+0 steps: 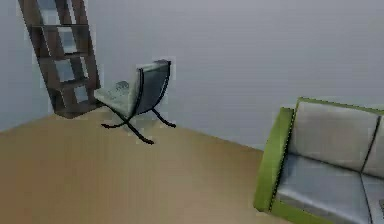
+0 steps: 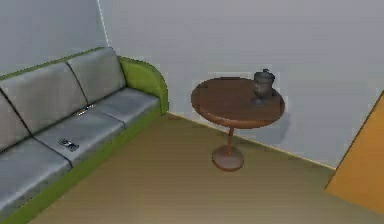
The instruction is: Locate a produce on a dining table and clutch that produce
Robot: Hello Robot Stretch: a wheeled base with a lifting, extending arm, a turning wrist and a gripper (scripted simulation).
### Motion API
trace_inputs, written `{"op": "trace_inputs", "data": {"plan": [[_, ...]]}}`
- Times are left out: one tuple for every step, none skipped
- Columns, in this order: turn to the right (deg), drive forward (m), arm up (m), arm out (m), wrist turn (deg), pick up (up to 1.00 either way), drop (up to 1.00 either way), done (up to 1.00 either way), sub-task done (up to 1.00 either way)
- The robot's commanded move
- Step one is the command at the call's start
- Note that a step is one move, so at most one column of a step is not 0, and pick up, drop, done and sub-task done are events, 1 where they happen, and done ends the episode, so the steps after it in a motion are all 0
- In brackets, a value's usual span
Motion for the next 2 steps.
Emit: {"op": "trace_inputs", "data": {"plan": [[45.0,0.0,0.0,0.0,0.0,0.0,0.0,0.0,0.0],[45.0,0.0,0.0,0.0,0.0,0.0,0.0,0.0,0.0]]}}
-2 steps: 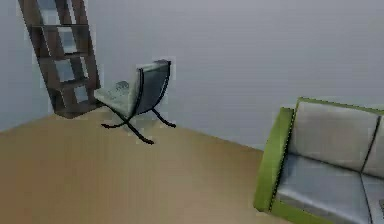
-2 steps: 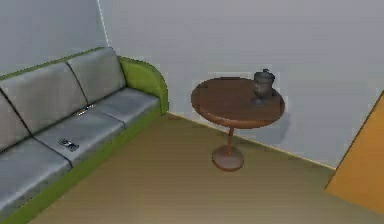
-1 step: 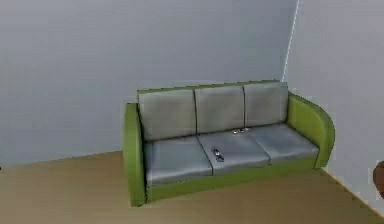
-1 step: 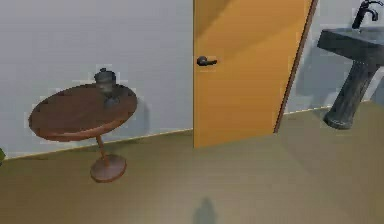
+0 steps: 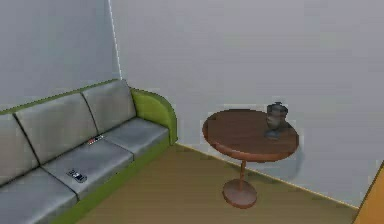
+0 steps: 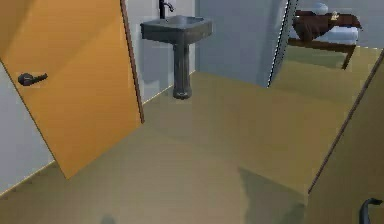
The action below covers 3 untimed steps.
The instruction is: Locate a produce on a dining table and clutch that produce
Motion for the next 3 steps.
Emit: {"op": "trace_inputs", "data": {"plan": [[30.0,0.0,0.0,0.0,0.0,0.0,0.0,0.0,0.0],[0.0,0.3,0.0,0.0,0.0,0.0,0.0,0.0,0.0],[45.0,0.0,0.0,0.0,0.0,0.0,0.0,0.0,0.0]]}}
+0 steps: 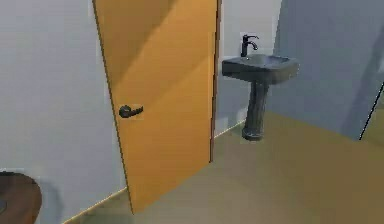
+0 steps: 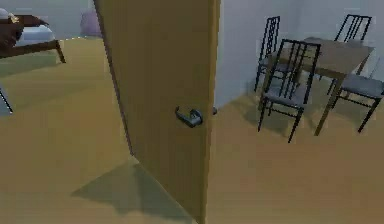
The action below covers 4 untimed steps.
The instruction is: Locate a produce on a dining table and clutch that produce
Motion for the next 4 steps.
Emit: {"op": "trace_inputs", "data": {"plan": [[45.0,0.0,0.0,0.0,0.0,0.0,0.0,0.0,0.0],[0.0,1.0,0.0,0.0,0.0,0.0,0.0,0.0,0.0],[3.0,0.0,0.0,0.0,0.0,0.0,0.0,0.0,0.0],[0.0,0.8,0.0,0.0,0.0,0.0,0.0,0.0,0.0]]}}
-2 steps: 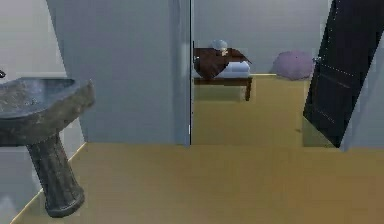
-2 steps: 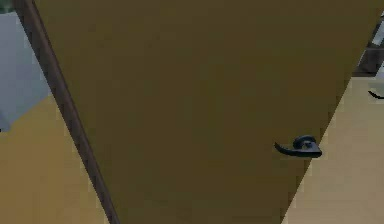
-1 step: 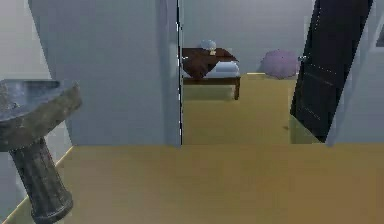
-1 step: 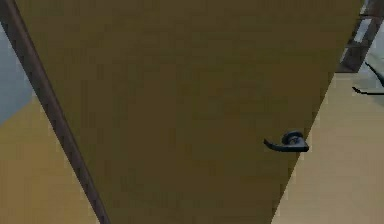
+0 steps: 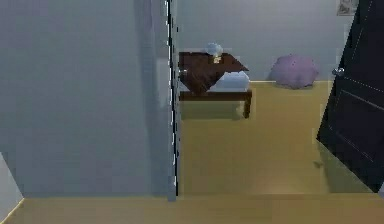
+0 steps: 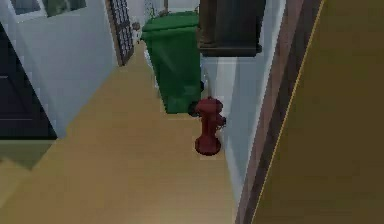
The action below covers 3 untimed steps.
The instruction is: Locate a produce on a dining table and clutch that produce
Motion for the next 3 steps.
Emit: {"op": "trace_inputs", "data": {"plan": [[45.0,0.0,0.0,0.0,0.0,0.0,0.0,0.0,0.0],[21.0,0.0,0.0,0.0,0.0,0.0,0.0,0.0,0.0],[0.0,1.0,0.0,0.0,0.0,0.0,0.0,0.0,0.0]]}}
